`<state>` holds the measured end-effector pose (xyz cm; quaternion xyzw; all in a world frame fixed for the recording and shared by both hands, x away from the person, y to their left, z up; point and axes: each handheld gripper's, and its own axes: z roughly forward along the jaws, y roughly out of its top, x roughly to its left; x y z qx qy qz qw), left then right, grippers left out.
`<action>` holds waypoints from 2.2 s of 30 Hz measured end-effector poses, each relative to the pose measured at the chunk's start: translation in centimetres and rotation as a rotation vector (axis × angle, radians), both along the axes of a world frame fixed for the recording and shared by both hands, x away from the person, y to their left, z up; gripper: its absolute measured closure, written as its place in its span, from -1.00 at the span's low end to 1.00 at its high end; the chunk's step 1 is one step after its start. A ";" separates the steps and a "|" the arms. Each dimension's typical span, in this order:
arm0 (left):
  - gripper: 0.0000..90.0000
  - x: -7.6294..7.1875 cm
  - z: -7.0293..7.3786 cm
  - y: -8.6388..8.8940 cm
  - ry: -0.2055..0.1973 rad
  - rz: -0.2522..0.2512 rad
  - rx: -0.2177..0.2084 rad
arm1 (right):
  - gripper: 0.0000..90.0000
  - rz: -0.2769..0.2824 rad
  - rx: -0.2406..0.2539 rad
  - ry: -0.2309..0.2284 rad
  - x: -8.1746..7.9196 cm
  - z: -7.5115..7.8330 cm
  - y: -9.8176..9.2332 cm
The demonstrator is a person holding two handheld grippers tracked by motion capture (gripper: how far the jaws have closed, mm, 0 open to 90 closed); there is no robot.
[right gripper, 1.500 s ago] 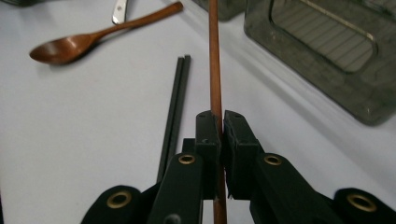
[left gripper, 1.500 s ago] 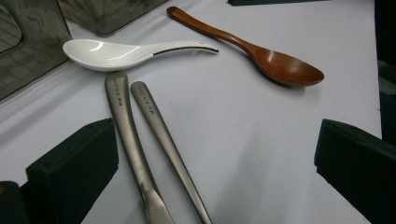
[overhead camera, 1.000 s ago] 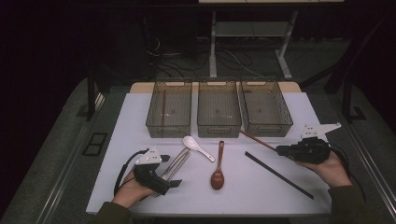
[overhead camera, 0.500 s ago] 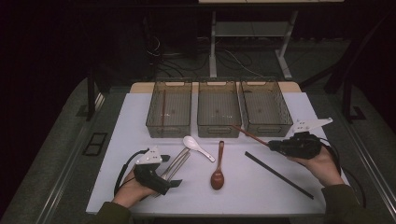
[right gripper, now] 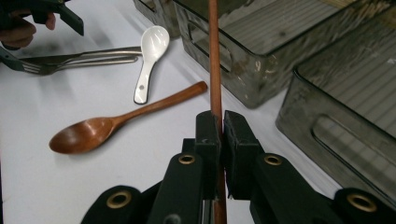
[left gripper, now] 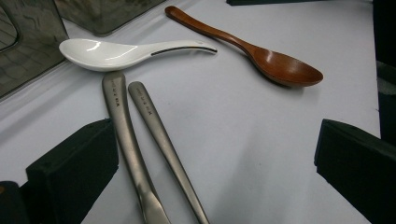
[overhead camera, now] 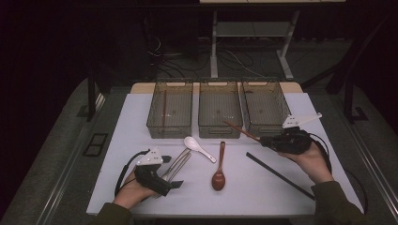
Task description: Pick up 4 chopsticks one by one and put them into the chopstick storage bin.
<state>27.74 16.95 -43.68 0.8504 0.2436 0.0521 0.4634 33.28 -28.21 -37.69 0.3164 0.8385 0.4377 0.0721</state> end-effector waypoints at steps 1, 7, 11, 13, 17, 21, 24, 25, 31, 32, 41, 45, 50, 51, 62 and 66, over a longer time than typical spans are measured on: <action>-1.00 0.0 0.0 0.0 0.000 -0.001 0.001 | 0.89 0.003 -0.002 0.001 0.1 0.1 0.2; -1.00 -0.1 0.1 0.0 -0.001 0.003 -0.003 | 0.89 0.011 -0.011 0.000 1.0 0.5 2.2; -1.00 -0.1 0.0 0.0 0.000 0.008 -0.008 | 0.89 0.013 -0.013 0.001 1.6 0.7 3.6; -1.00 -0.1 0.0 0.0 0.000 0.011 -0.012 | 0.89 0.020 -0.008 0.003 1.9 0.8 4.2; -1.00 -0.1 0.0 -0.1 0.001 0.008 -0.011 | 0.89 0.023 -0.012 0.007 2.5 1.1 5.6; -1.00 -0.1 0.0 -0.1 -0.002 0.005 -0.010 | 0.89 0.024 -0.024 0.008 3.2 1.6 7.1; -1.00 -0.2 0.1 -0.1 -0.002 0.004 -0.011 | 0.89 0.020 -0.034 0.008 3.8 2.0 8.2; -1.00 -0.2 0.1 -0.1 -0.001 0.004 -0.012 | 0.89 0.017 -0.036 0.006 4.0 2.1 8.6; -1.00 -0.2 0.1 -0.1 -0.004 0.000 -0.014 | 0.89 0.022 -0.047 0.009 5.3 2.6 10.7; -1.00 -0.2 0.1 -0.1 -0.004 0.000 -0.016 | 0.89 0.019 -0.050 0.014 5.5 2.7 11.1; -1.00 -0.3 0.1 -0.1 -0.004 -0.002 -0.018 | 0.89 0.011 -0.069 0.027 7.6 3.2 14.5; -1.00 -0.3 0.1 -0.1 -0.004 -0.010 -0.013 | 0.89 0.012 -0.089 0.029 8.5 3.3 16.5; -1.00 -0.3 0.2 -0.1 -0.010 -0.010 -0.017 | 0.89 0.000 -0.099 0.037 9.9 3.4 19.0; -1.00 -0.2 0.2 -0.1 -0.009 -0.011 -0.017 | 0.89 -0.006 -0.103 0.039 10.2 3.4 19.5; -1.00 -0.1 0.1 -0.2 -0.007 -0.018 -0.019 | 0.89 -0.065 -0.142 0.076 13.5 2.4 24.3; -1.00 -0.2 0.2 -0.2 -0.005 -0.015 -0.028 | 0.89 -0.086 -0.172 0.094 14.4 1.9 26.0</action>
